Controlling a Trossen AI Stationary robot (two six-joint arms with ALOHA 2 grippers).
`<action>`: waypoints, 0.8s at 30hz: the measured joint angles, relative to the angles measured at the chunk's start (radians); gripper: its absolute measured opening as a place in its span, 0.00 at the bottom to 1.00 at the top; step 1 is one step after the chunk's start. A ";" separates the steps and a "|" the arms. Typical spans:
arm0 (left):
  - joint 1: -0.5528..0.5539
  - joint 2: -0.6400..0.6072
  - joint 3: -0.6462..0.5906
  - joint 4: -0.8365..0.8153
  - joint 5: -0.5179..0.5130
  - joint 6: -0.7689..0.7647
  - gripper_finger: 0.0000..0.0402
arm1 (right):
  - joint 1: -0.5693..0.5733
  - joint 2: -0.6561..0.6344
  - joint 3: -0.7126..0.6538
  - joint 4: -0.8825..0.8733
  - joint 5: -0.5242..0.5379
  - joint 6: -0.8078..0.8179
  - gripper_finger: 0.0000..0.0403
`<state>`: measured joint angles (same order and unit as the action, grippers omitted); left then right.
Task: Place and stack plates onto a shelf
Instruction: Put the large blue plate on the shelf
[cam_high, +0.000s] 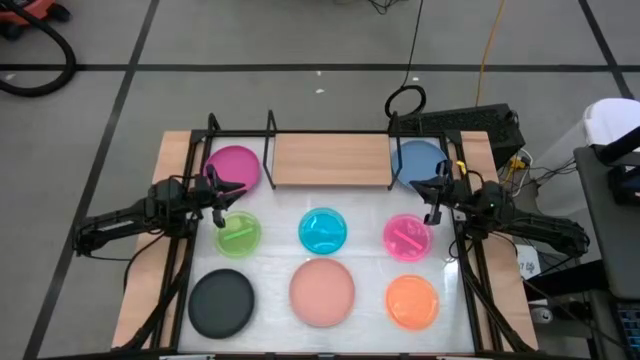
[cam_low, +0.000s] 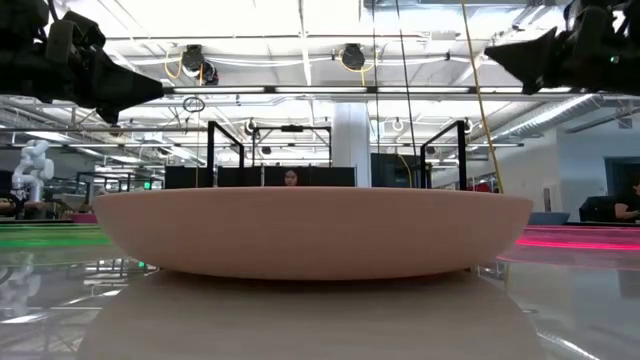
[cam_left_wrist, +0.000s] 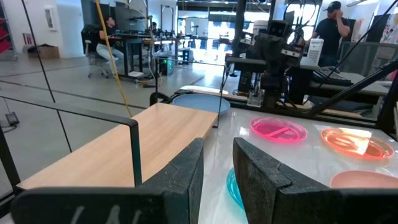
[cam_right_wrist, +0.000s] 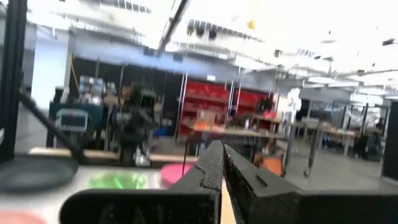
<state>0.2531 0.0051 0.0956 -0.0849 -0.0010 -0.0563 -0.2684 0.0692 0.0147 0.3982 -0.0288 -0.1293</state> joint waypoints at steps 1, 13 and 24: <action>0.000 0.000 0.000 0.000 0.000 0.000 0.23 | 0.000 0.000 0.000 0.011 0.000 0.017 0.00; 0.000 0.000 0.000 0.006 0.000 0.000 0.23 | -0.001 0.059 0.074 -0.057 0.031 0.062 0.00; 0.000 0.000 0.000 0.010 -0.001 0.000 0.23 | -0.001 0.353 0.356 -0.291 0.121 -0.060 0.02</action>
<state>0.2531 0.0051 0.0957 -0.0753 -0.0017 -0.0566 -0.2691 0.4218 0.3709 0.1072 0.0919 -0.1889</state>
